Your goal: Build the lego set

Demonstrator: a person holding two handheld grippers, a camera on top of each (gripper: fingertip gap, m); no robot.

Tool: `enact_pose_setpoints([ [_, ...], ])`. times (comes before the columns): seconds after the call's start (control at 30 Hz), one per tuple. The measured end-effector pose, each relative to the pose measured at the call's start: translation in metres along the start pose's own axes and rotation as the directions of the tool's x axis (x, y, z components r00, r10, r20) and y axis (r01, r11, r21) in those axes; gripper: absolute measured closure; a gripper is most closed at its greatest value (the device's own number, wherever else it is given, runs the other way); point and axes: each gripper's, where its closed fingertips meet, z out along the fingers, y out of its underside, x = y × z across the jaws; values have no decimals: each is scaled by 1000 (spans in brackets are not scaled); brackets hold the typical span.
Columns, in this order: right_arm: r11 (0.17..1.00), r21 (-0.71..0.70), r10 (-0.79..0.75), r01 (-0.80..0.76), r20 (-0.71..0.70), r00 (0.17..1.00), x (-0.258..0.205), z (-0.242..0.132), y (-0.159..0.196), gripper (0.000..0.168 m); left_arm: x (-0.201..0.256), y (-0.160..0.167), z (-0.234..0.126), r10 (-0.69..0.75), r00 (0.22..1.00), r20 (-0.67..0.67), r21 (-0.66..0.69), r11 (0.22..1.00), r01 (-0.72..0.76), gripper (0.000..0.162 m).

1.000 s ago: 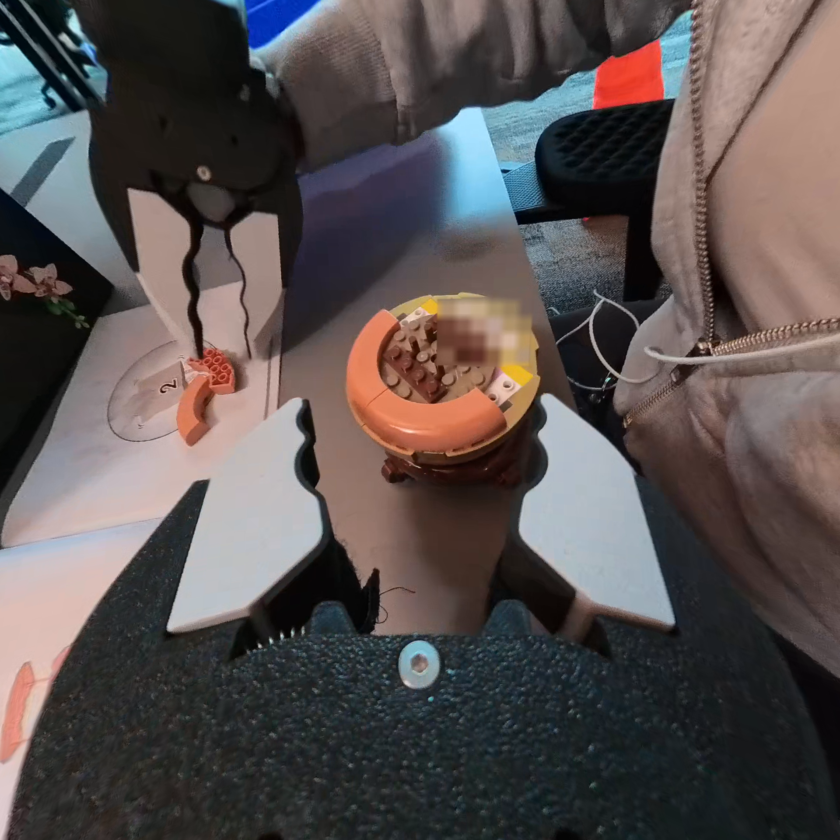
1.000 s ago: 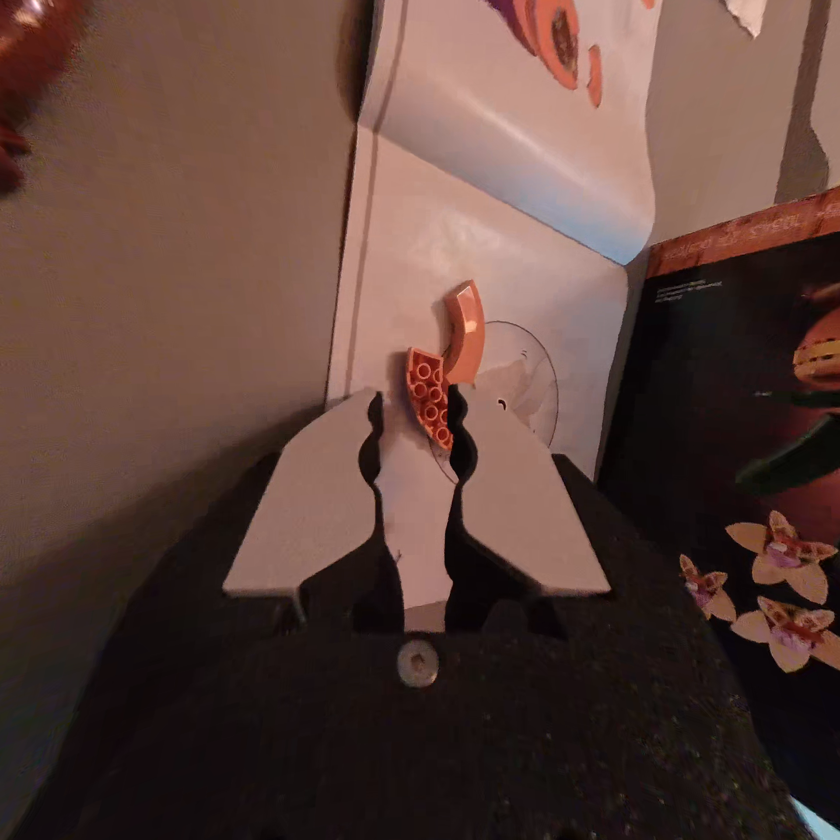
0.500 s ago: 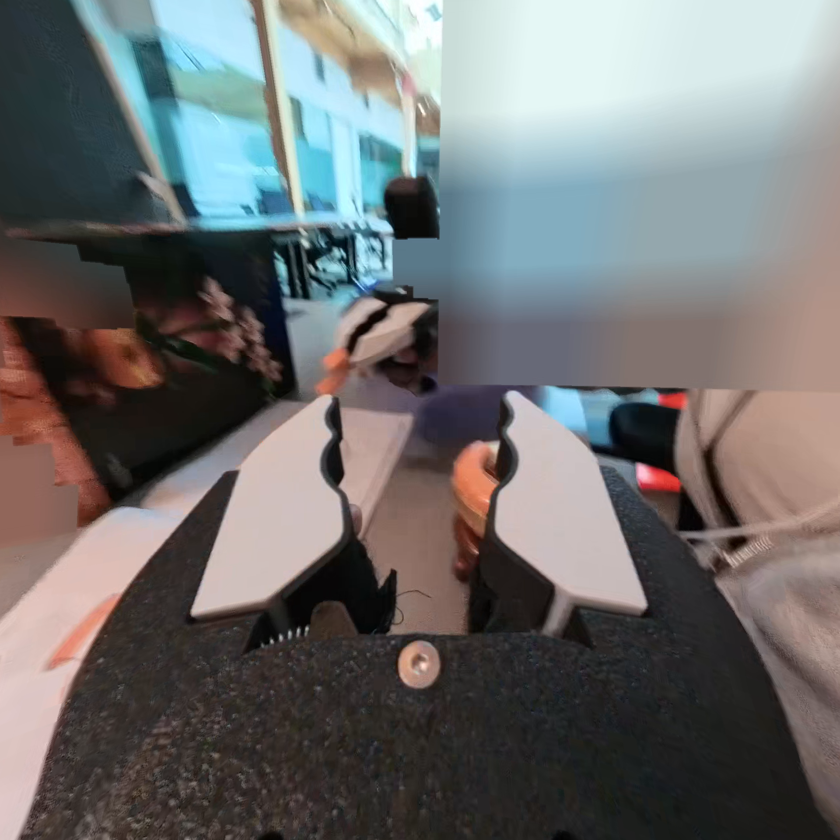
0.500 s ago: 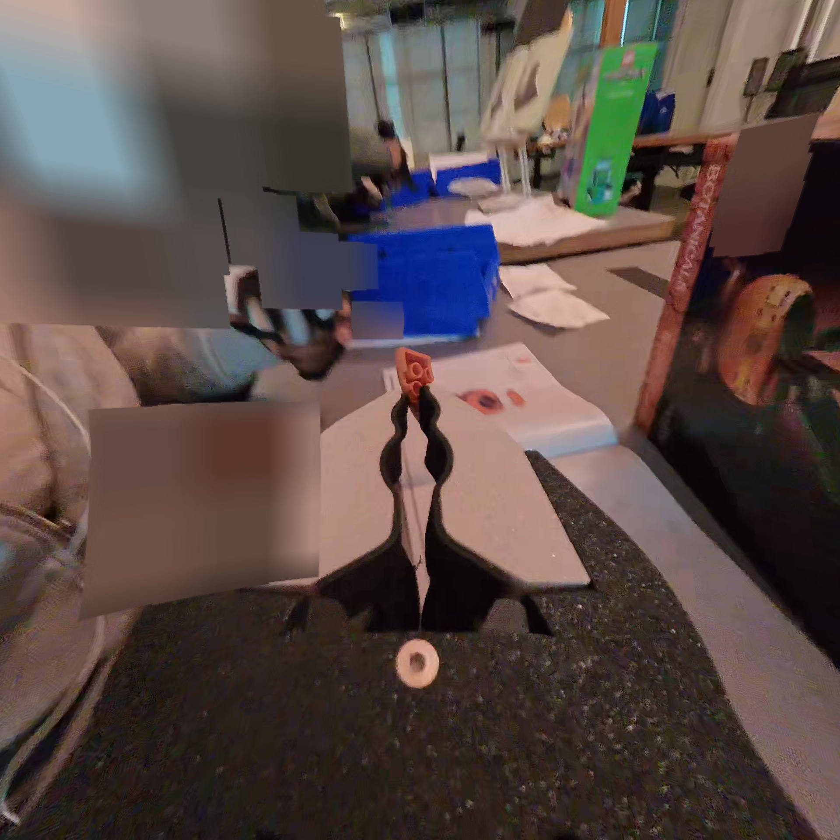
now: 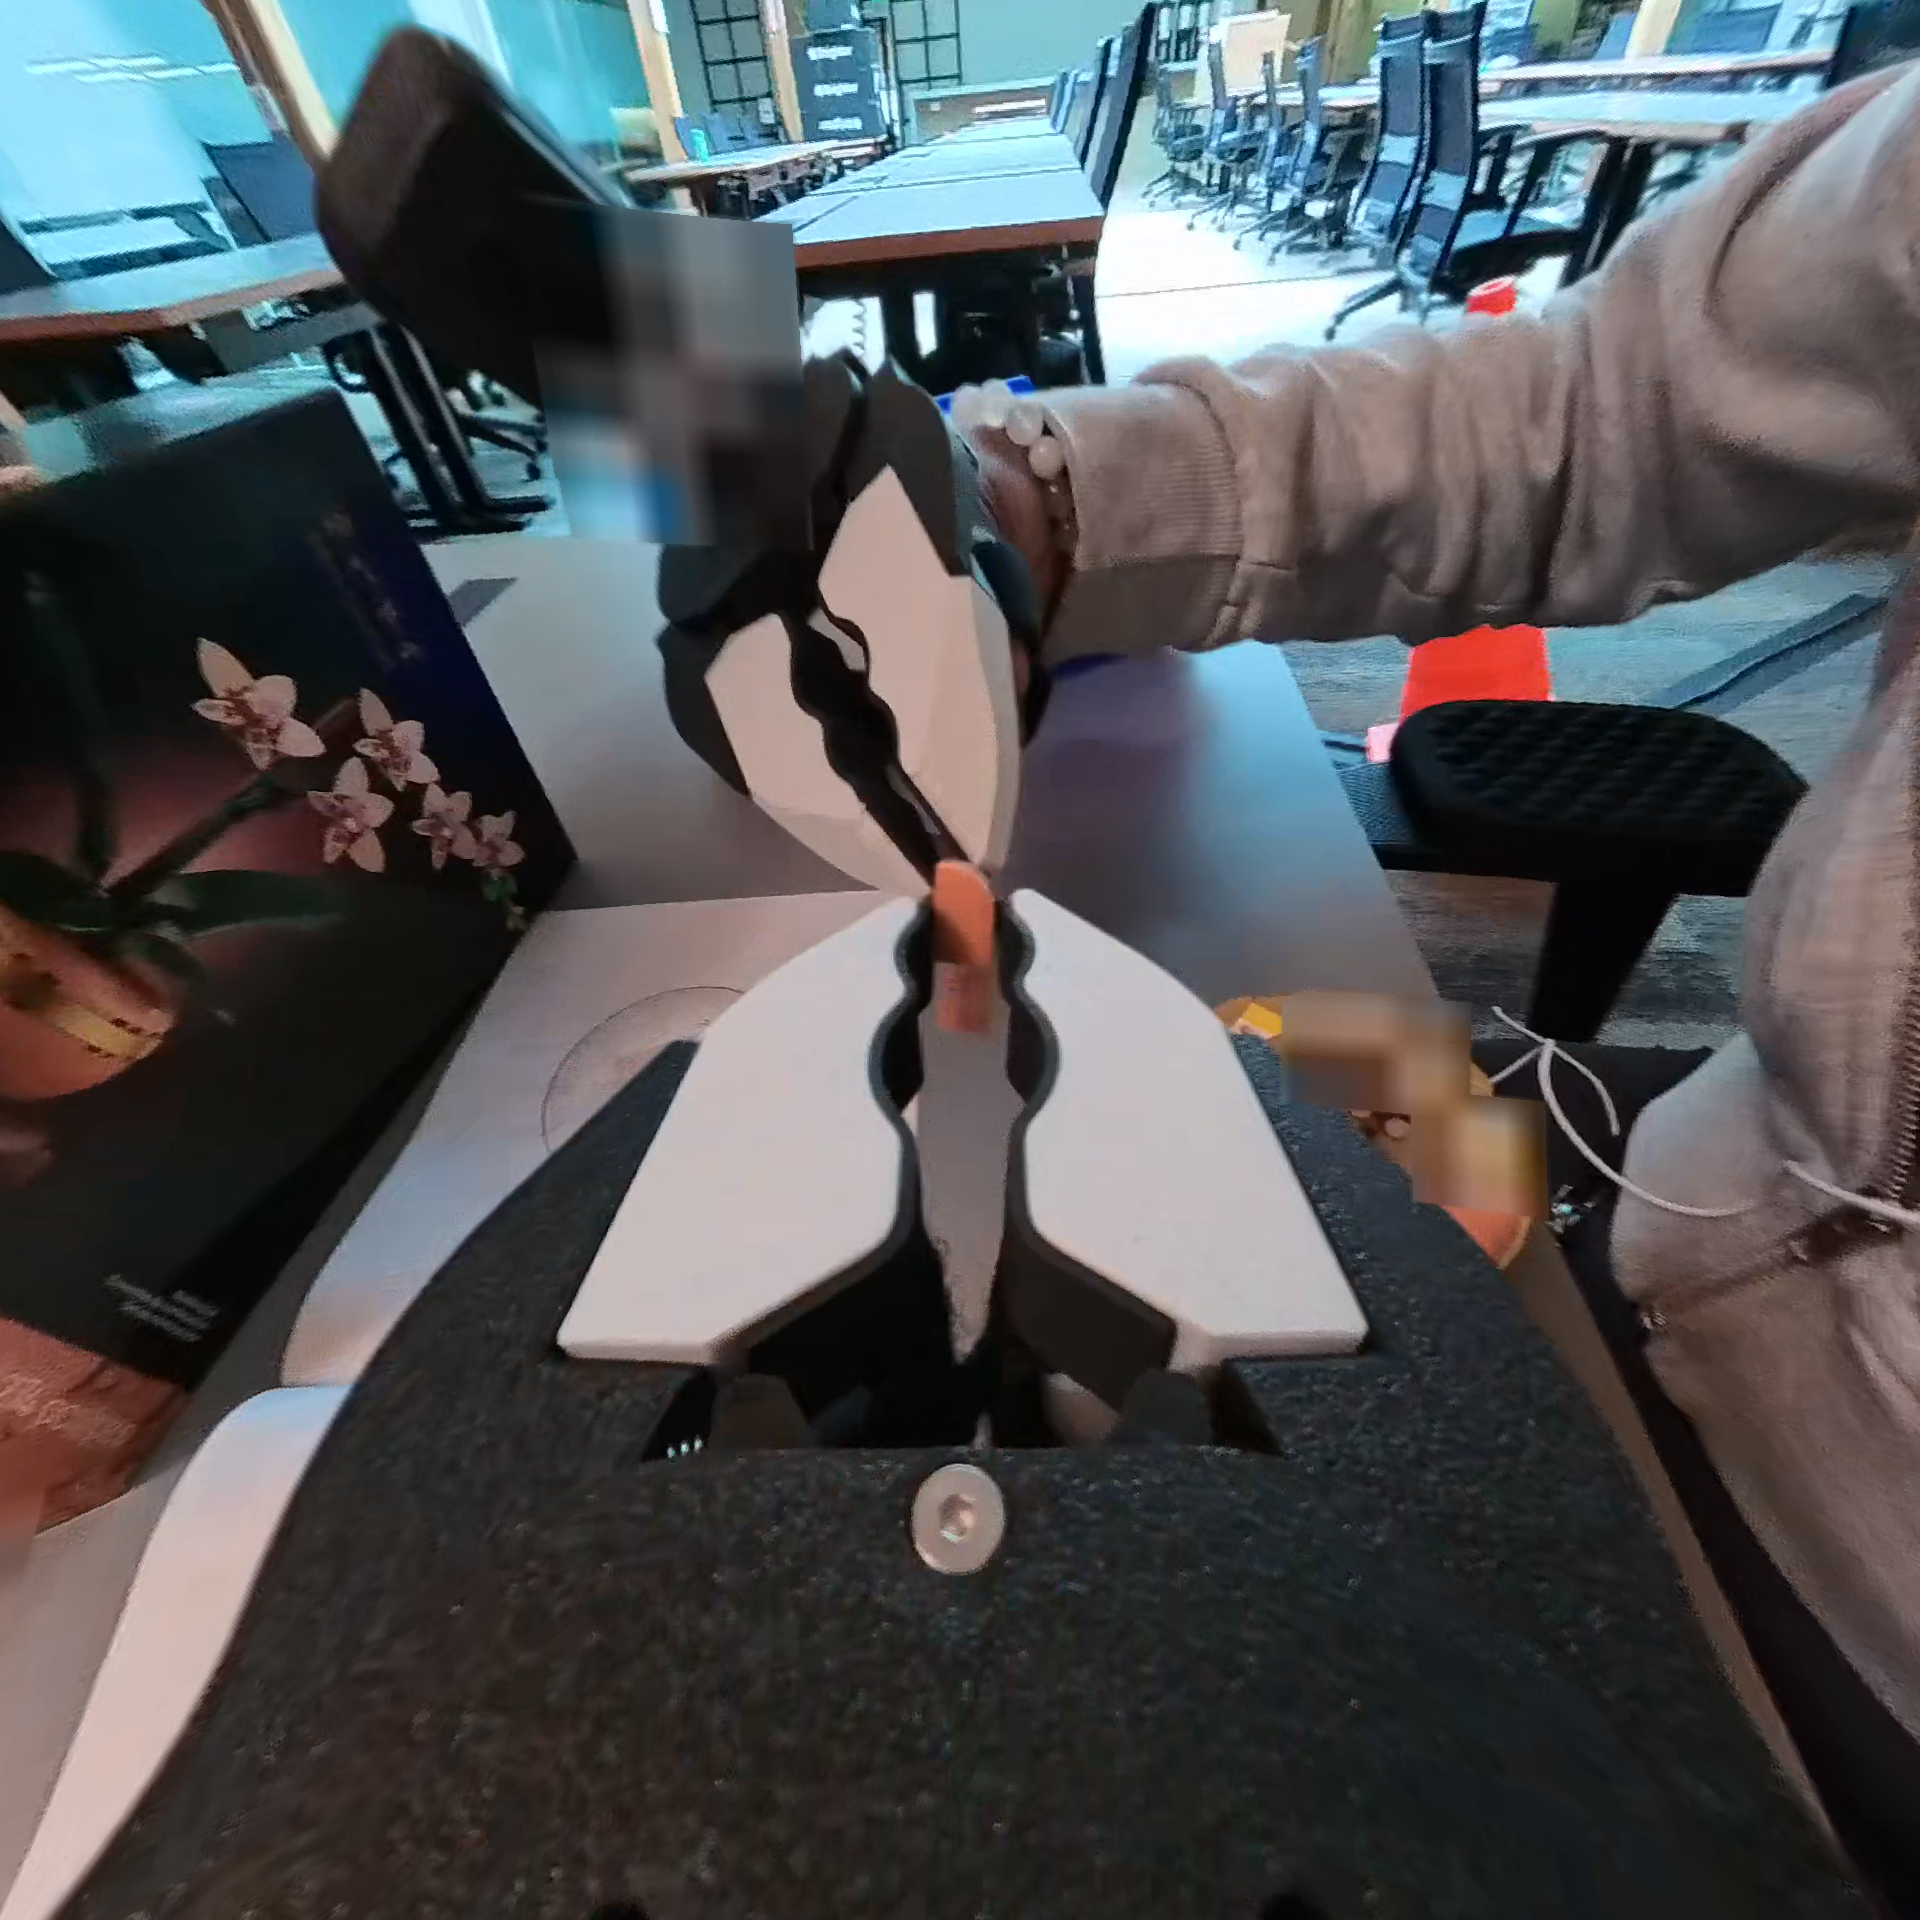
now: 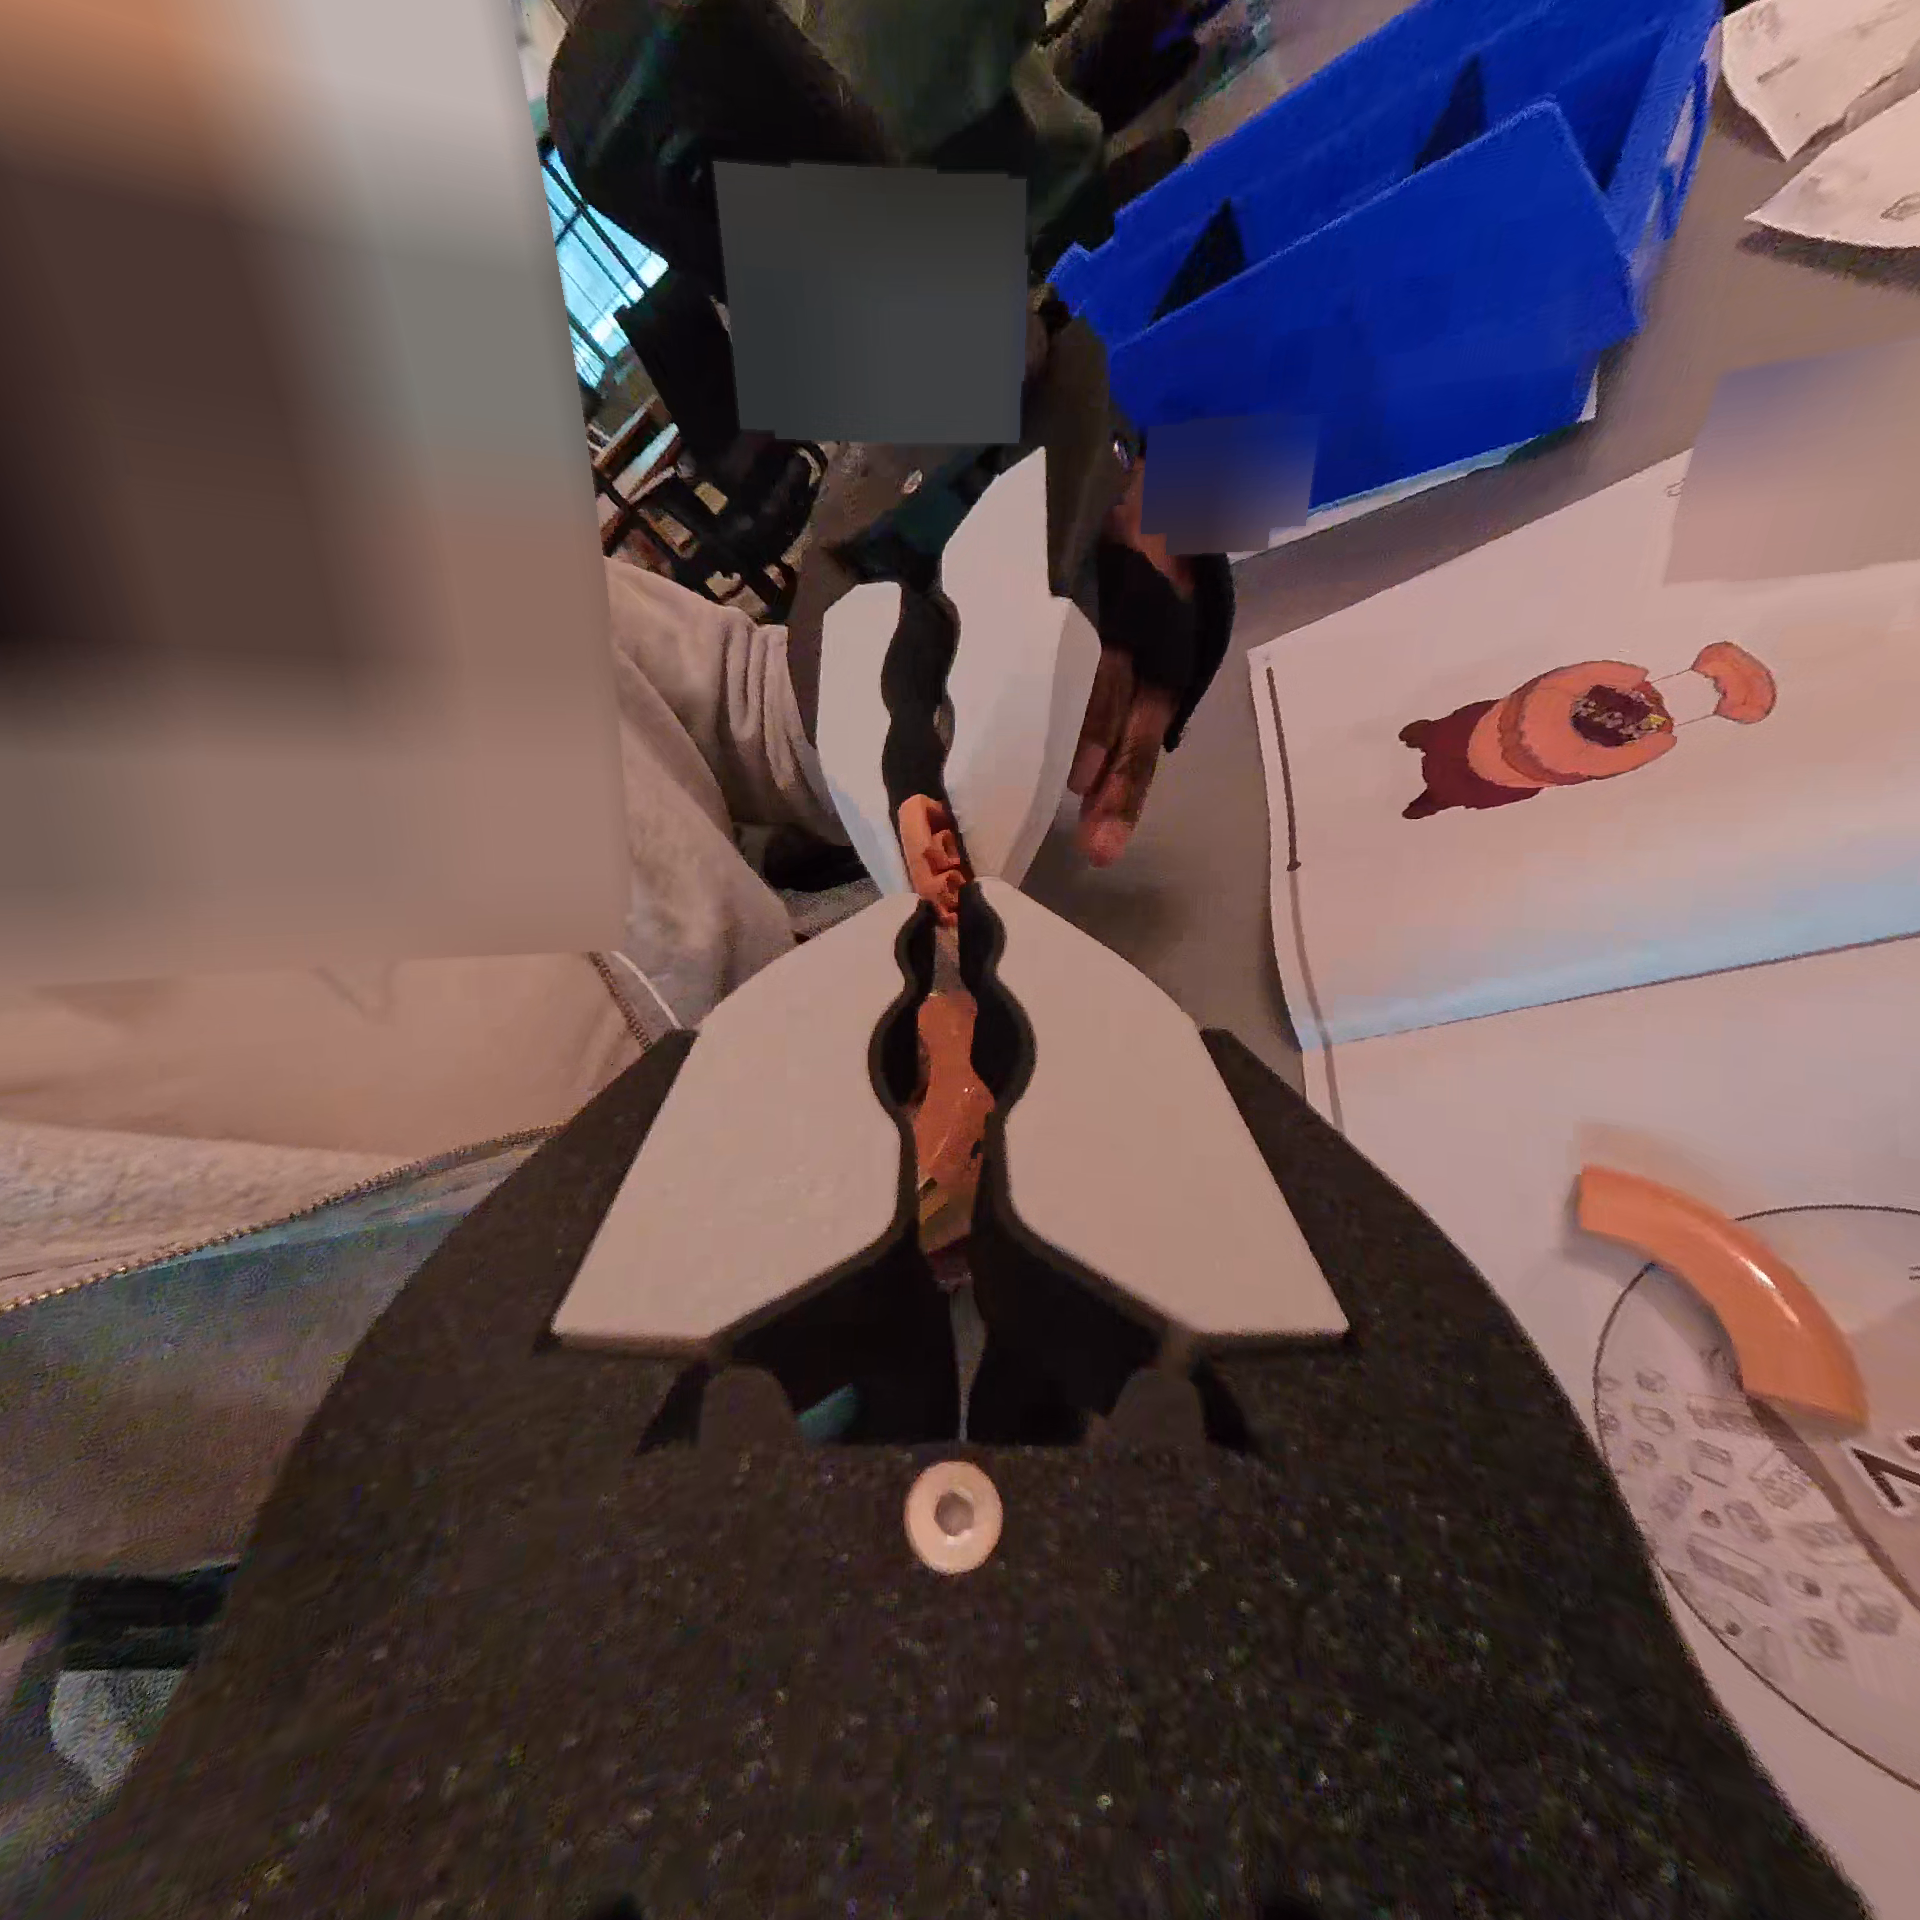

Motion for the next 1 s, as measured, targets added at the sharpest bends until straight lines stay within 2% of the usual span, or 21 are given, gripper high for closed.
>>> enact_pose_setpoints([
  [0.03,999,-2,-32,32,-14,999,-2,0,-3,163,0,-2,-1,-23,1000,0,21,1000,23,153],
  [0.1,992,42,-119,123,-87,989,-3,-3,-16,147,-8,-12,-8,-147,989,31,134,981,142,153],
  [0.13,977,69,-186,200,-176,967,-2,-6,-23,138,-18,-18,-14,-264,963,52,223,943,246,153],
  [0.17,947,94,-268,307,-299,916,-1,-9,-32,128,-28,-25,-23,-405,913,52,331,870,367,153],
  [0.2,899,96,-347,427,-438,829,0,-13,-39,120,-38,-30,-33,-542,840,26,438,762,477,153],
  [0.27,794,7,-428,608,-704,567,0,-21,-49,110,-52,-32,-51,-722,690,-51,586,538,606,153],
  [0.33,701,-135,-429,700,-865,262,-5,-27,-56,121,-59,-27,-61,-813,577,-81,672,383,634,153],
  [0.37,666,-189,-431,722,-887,165,-11,-22,-58,128,-59,-26,-65,-841,529,-111,703,310,640,154],
  [0.4,648,-223,-435,729,-893,113,-13,-16,-59,130,-59,-26,-67,-860,488,-150,724,240,646,154],
  [0.47,685,-235,-442,690,-886,137,-9,-1,-57,129,-55,-26,-64,-877,437,-202,736,158,658,154],
  [0.53,733,-252,-459,631,-869,186,0,6,-55,129,-46,-27,-54,-875,445,-194,715,184,674,153],
  [0.63,769,-333,-524,546,-817,239,5,6,-48,144,-36,-26,-40,-864,486,-133,674,281,683,153],
  [0.7,789,-384,-554,480,-782,286,6,5,-40,145,-32,-26,-36,-845,532,-62,649,370,664,153],
  [0.77,784,-442,-582,435,-768,268,8,0,-35,145,-28,-27,-32,-823,568,-15,623,437,649,153],
  [0.87,772,-478,-604,418,-757,249,8,-1,-33,149,-24,-28,-28,-804,594,12,597,482,641,153],
  [0.93,786,-467,-586,406,-772,245,7,-4,-32,151,-22,-28,-24,-800,599,-3,577,488,655,153],
  [1.0,814,-416,-542,406,-796,269,1,-8,-29,152,-14,-32,-21,-765,642,-48,539,521,662,152],
])
